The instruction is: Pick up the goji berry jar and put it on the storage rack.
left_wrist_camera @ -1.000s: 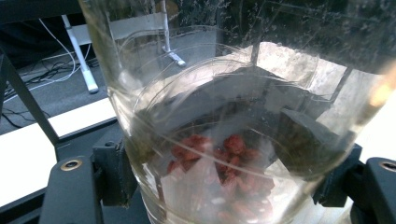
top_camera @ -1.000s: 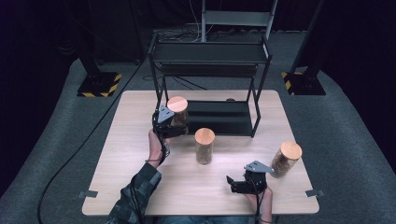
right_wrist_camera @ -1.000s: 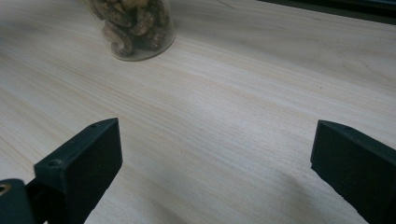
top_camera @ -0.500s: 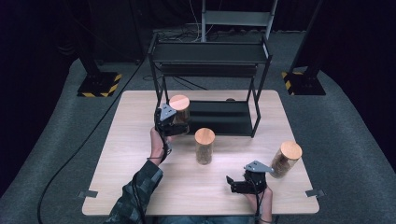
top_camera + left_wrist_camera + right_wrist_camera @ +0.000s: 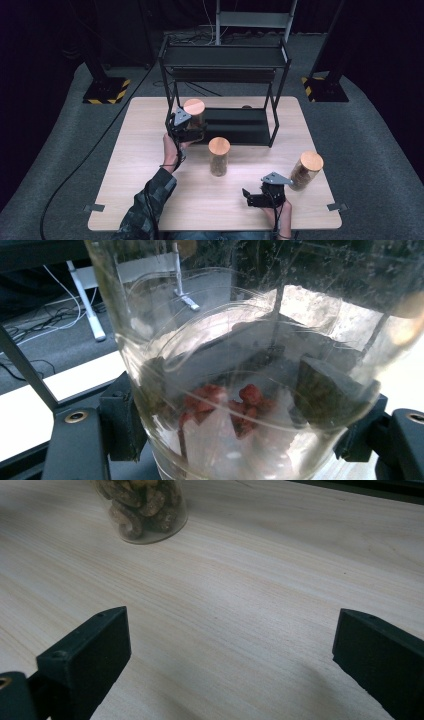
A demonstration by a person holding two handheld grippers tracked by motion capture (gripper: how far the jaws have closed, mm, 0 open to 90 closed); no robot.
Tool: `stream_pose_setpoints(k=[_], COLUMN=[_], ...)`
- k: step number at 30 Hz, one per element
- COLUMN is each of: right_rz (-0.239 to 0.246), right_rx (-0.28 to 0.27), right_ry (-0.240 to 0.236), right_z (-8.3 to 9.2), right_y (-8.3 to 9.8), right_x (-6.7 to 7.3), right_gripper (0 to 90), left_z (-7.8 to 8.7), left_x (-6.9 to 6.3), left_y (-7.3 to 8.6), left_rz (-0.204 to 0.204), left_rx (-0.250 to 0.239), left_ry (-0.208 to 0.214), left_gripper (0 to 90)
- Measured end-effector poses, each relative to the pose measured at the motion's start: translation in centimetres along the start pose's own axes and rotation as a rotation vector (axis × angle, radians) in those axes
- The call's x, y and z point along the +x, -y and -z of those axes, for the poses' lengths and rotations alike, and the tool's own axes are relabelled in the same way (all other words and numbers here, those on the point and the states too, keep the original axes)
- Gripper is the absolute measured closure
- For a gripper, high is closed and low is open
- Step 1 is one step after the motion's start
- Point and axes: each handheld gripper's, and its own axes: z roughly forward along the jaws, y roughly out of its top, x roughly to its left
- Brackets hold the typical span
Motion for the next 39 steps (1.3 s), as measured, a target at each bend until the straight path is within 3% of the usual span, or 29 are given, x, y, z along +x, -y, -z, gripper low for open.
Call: stream_pose_setpoints(k=[39], right_rz=[-0.003], right_rx=[-0.006], right_ry=[-0.005], right_z=[0.0], right_y=[0.0], right_x=[-0.1], right_gripper=[1.3], left_z=[-3.2], left_x=[1.1], left_y=[-0.5], left_rz=[0.015], left_rx=[0.027], left_ry=[-0.022], left_gripper=[25.0])
